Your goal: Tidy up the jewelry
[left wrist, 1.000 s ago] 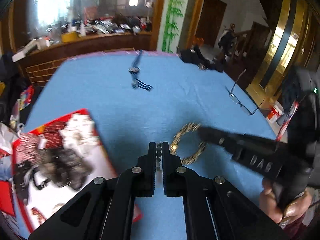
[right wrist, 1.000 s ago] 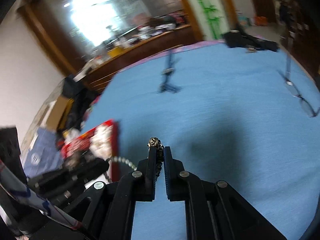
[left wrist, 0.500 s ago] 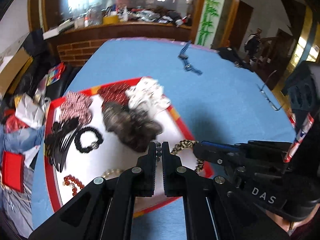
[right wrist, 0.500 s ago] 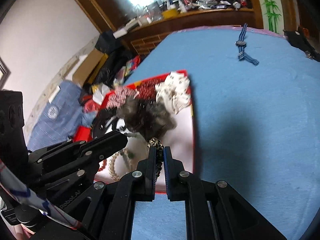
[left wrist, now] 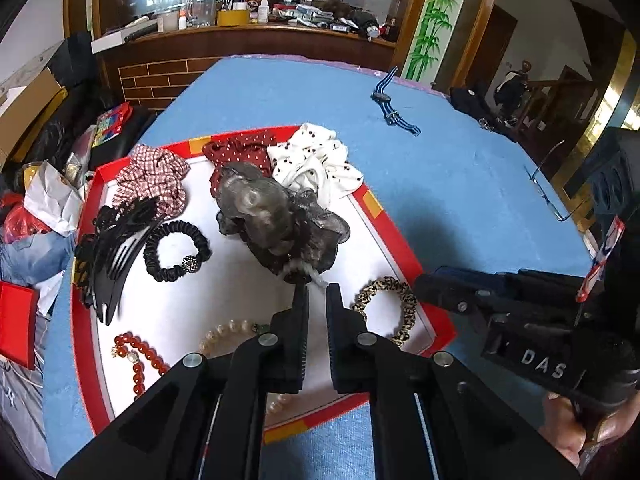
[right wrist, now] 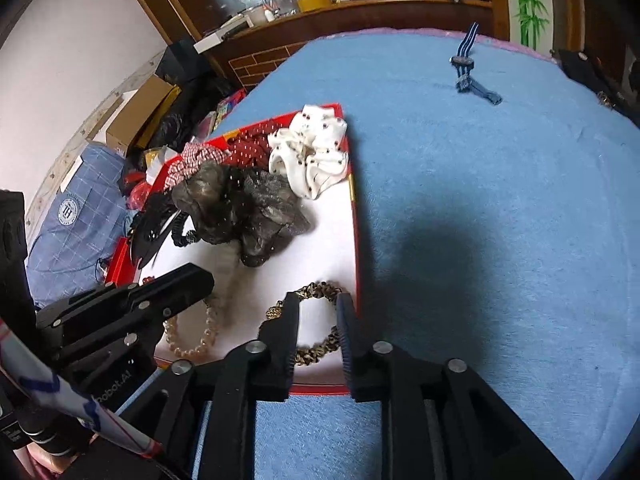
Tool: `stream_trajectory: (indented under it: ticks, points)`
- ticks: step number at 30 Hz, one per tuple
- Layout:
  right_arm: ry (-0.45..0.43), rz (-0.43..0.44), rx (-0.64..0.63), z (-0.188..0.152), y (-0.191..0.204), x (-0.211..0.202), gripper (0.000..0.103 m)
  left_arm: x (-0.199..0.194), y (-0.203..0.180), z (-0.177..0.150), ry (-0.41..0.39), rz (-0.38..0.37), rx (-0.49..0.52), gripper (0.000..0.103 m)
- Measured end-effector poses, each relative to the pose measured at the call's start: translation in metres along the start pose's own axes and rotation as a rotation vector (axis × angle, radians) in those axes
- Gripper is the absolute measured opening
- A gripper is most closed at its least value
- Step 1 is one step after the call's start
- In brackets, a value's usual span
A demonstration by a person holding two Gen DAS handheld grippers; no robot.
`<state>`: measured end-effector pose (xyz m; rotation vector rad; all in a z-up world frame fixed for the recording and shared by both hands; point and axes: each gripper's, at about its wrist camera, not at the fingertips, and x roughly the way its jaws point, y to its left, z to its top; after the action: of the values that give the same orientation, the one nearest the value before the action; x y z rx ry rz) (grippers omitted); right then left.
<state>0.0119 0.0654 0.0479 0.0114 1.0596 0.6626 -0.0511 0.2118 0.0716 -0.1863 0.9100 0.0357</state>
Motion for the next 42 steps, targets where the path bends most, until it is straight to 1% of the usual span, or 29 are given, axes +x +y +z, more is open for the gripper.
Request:
stream_trajectory:
  ticks: [3,6,7,8,9,11,12,14,15,16,17,19,20,21,22,23,24,25,27,28,29,30,32,34,36,38,40,41,42]
  points:
    - [-0.033,0.003,0.006,-0.001,-0.001,-0.016,0.023,-0.011,-0.003,-0.001,-0.022,-0.004,-0.009,0.008]
    - [-0.072,0.002,0.007,-0.005,0.001,-0.038,0.023,-0.031,-0.005,-0.004,-0.065,0.0,-0.022,0.008]
    - [-0.087,-0.002,0.006,-0.007,0.002,-0.046,0.024,-0.04,-0.006,-0.007,-0.086,0.007,-0.029,0.011]
    - [-0.104,-0.006,-0.001,-0.01,0.004,-0.055,0.025,-0.051,-0.007,-0.012,-0.113,0.017,-0.035,0.019]
    - [-0.119,-0.011,-0.009,-0.012,0.007,-0.063,0.026,-0.063,-0.009,-0.017,-0.142,0.029,-0.039,0.025]
    - [-0.152,-0.029,-0.031,-0.021,0.014,-0.08,0.031,-0.086,-0.012,-0.029,-0.205,0.067,-0.047,0.048]
    - [-0.175,-0.042,-0.048,-0.03,0.019,-0.092,0.032,-0.1,-0.015,-0.039,-0.244,0.1,-0.053,0.052]
    - [-0.207,-0.054,-0.07,-0.043,0.025,-0.109,0.039,-0.127,-0.023,-0.062,-0.3,0.129,-0.063,0.068]
    - [-0.227,-0.06,-0.079,-0.052,0.029,-0.119,0.042,-0.135,-0.026,-0.072,-0.318,0.141,-0.066,0.073]
    - [-0.248,-0.066,-0.089,-0.064,0.033,-0.129,0.047,-0.143,-0.029,-0.082,-0.337,0.162,-0.068,0.082]
    - [-0.261,-0.071,-0.097,-0.071,0.035,-0.134,0.05,-0.155,-0.034,-0.099,-0.363,0.194,-0.077,0.084]
    - [-0.289,-0.109,-0.117,-0.093,0.043,-0.145,0.052,-0.168,-0.039,-0.121,-0.401,0.227,-0.078,0.086]
    - [-0.297,-0.125,-0.123,-0.105,0.046,-0.149,0.057,-0.172,-0.041,-0.131,-0.413,0.253,-0.077,0.092]
    - [-0.296,-0.131,-0.121,-0.117,0.048,-0.151,0.06,-0.177,-0.041,-0.144,-0.427,0.285,-0.087,0.095]
    - [-0.293,-0.132,-0.114,-0.128,0.05,-0.151,0.067,-0.18,-0.04,-0.155,-0.44,0.306,-0.107,0.1]
    - [-0.288,-0.145,-0.105,-0.141,0.053,-0.15,0.069,-0.182,-0.038,-0.164,-0.453,0.311,-0.124,0.101]
    - [-0.284,-0.16,-0.114,-0.15,0.057,-0.149,0.069,-0.183,-0.035,-0.17,-0.465,0.327,-0.135,0.101]
    - [-0.284,-0.172,-0.127,-0.156,0.06,-0.149,0.069,-0.182,-0.033,-0.177,-0.466,0.374,-0.141,0.101]
    - [-0.311,-0.23,-0.15,-0.169,0.069,-0.152,0.069,-0.177,-0.03,-0.183,-0.428,0.439,-0.133,0.101]
    - [-0.326,-0.253,-0.151,-0.175,0.072,-0.155,0.07,-0.176,-0.027,-0.186,-0.414,0.46,-0.135,0.101]
    - [-0.333,-0.257,-0.148,-0.179,0.074,-0.157,0.073,-0.175,-0.024,-0.19,-0.404,0.477,-0.142,0.101]
    - [-0.343,-0.255,-0.146,-0.183,0.077,-0.16,0.075,-0.176,-0.021,-0.194,-0.404,0.476,-0.148,0.101]
    - [-0.368,-0.26,-0.153,-0.19,0.083,-0.166,0.085,-0.177,-0.017,-0.201,-0.411,0.472,-0.149,0.102]
    - [-0.399,-0.284,-0.164,-0.195,0.088,-0.17,0.087,-0.175,-0.015,-0.202,-0.403,0.477,-0.137,0.103]
    - [-0.408,-0.288,-0.172,-0.193,0.092,-0.17,0.091,-0.17,-0.017,-0.201,-0.38,0.522,-0.109,0.103]
    - [-0.398,-0.284,-0.173,-0.191,0.095,-0.166,0.092,-0.164,-0.018,-0.195,-0.344,0.566,-0.088,0.103]
    - [-0.376,-0.277,-0.183,-0.19,0.099,-0.159,0.092,-0.163,-0.019,-0.194,-0.333,0.598,-0.082,0.103]
    - [-0.368,-0.279,-0.189,-0.19,0.102,-0.157,0.092,-0.163,-0.018,-0.195,-0.333,0.609,-0.084,0.103]
    - [-0.36,-0.286,-0.196,-0.19,0.104,-0.154,0.092,-0.164,-0.016,-0.196,-0.33,0.599,-0.093,0.103]
